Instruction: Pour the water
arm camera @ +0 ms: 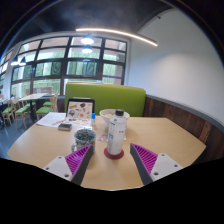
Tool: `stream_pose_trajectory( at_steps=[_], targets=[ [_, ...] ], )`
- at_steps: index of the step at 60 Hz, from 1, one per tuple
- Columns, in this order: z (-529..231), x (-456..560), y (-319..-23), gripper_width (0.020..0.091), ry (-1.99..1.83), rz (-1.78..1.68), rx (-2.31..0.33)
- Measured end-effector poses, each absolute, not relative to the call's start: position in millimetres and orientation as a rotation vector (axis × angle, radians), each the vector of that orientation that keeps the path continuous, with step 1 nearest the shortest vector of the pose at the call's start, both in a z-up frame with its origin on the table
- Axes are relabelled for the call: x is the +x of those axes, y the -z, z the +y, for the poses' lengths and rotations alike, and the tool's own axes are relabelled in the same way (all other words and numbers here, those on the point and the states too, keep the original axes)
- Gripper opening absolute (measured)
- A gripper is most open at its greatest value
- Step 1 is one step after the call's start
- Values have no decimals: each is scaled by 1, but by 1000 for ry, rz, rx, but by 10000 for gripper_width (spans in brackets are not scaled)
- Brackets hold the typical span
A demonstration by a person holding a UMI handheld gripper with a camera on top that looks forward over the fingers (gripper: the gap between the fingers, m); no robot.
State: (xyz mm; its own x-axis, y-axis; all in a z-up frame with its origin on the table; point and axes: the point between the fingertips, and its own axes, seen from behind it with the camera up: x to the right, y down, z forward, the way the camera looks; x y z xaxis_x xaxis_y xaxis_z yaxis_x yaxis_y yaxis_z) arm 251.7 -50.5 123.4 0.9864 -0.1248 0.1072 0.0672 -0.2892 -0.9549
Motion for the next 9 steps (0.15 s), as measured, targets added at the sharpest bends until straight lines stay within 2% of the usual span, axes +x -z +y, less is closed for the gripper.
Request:
stream_pose_trajectory(
  at_steps=[9],
  targets=[
    [-101, 220, -137, 836, 170, -11, -1834]
  ],
)
